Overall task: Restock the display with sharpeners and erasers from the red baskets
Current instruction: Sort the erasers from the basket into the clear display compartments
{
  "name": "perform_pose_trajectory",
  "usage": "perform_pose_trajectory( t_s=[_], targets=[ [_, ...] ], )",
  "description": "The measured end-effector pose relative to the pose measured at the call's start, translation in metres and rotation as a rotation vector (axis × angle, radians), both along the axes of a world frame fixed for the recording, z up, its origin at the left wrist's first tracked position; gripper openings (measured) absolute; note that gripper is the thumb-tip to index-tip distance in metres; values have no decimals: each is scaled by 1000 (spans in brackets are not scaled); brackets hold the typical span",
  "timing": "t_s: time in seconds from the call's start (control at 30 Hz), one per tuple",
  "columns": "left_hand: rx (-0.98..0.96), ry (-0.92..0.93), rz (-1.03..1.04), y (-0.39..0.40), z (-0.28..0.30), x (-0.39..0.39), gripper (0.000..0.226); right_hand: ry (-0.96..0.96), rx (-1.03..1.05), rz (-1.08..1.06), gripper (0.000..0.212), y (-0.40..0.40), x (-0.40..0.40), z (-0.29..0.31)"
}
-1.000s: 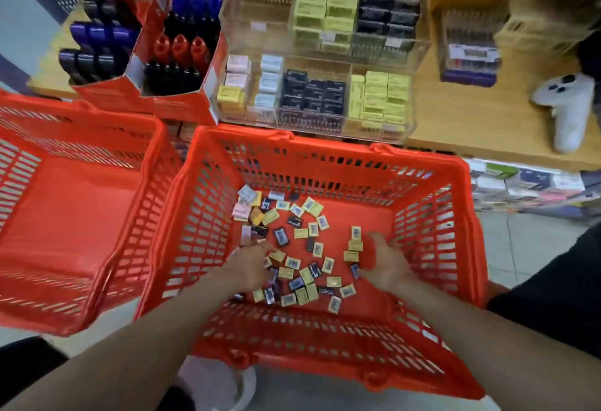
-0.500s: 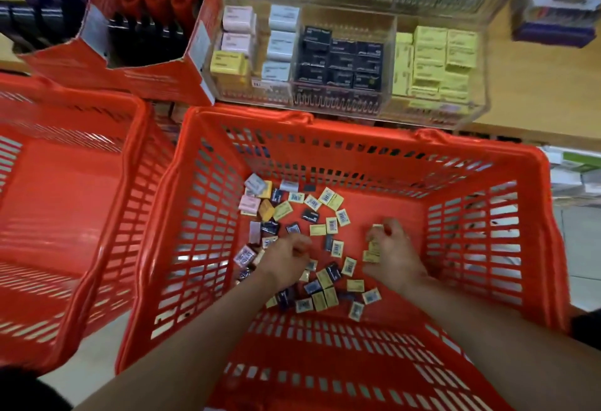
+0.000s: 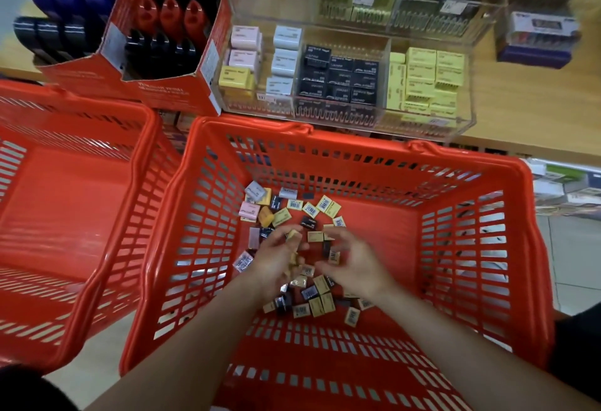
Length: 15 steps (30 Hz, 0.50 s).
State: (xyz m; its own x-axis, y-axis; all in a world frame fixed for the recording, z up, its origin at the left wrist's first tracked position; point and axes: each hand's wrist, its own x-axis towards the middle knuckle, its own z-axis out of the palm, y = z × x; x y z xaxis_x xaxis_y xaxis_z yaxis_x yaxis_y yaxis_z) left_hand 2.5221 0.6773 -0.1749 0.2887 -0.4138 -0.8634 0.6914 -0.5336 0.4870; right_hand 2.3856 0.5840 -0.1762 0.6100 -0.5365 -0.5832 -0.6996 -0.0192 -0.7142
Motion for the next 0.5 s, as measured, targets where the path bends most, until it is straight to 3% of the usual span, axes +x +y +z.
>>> perform_pose_trajectory(
  t_s=[0.07, 0.2, 0.37, 0.5],
  targets=[
    [27, -67, -4, 3, -4, 5, 15, 180, -150, -21, 44, -9, -6, -14],
    [49, -143, -54, 11, -10, 11, 15, 344, -254, -127, 63, 0, 7, -46],
    [110, -123, -58, 12, -13, 17, 13, 380, -445, -115, 52, 16, 19, -67],
    [108, -136, -97, 5, -4, 18, 13, 192, -312, -131, 24, 4, 9, -56]
  ],
)
